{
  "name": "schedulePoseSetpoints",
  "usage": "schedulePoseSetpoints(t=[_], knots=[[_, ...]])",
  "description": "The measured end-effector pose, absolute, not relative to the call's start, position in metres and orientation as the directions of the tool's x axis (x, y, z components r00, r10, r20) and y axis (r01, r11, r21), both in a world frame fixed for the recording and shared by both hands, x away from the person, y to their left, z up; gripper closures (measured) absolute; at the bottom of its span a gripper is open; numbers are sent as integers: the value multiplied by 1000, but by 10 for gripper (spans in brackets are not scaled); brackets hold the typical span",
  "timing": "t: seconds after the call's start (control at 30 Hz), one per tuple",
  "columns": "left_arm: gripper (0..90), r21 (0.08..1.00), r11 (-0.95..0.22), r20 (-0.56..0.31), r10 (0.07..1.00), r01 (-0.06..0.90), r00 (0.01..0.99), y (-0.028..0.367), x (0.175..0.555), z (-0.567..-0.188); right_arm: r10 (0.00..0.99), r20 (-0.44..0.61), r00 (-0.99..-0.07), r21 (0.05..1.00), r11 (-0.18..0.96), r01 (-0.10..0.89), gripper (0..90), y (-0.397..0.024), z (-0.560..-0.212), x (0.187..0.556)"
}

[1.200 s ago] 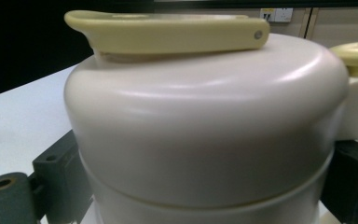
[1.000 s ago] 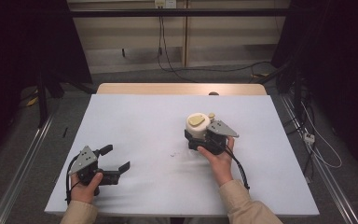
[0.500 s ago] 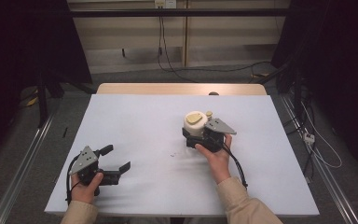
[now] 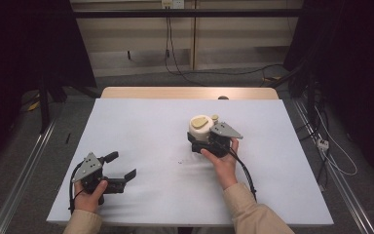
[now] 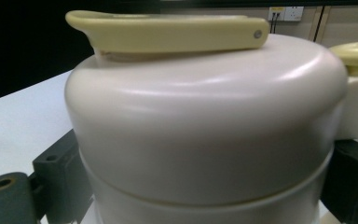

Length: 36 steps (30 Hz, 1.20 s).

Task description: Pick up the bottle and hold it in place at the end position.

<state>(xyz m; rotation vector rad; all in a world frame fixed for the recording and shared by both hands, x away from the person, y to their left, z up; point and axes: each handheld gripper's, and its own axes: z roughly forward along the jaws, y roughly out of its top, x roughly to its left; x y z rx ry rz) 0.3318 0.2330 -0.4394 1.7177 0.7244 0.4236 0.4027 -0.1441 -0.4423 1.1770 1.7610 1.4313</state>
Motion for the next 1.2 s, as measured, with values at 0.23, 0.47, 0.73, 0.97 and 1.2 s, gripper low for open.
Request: schedulePoseSetpoints(t=[0.23,0.47,0.73,0.97,1.2], knots=[[41,959,-142,-94,662,247,743,233,332,-439,891,95,-445,961,34,273,71,-143,-443,405],[41,959,-143,-93,661,247,745,232,332,-440,895,96,-436,961,32,276,70,-144,-444,406],[41,958,-145,-92,663,249,743,232,331,-440,895,96,-435,961,30,273,70,-145,-443,407],[41,958,-146,-91,664,248,742,232,331,-440,893,88,-441,961,40,273,71,-142,-442,409],[41,958,-145,-92,663,248,743,233,331,-440,887,82,-455,962,49,268,71,-136,-441,411]])
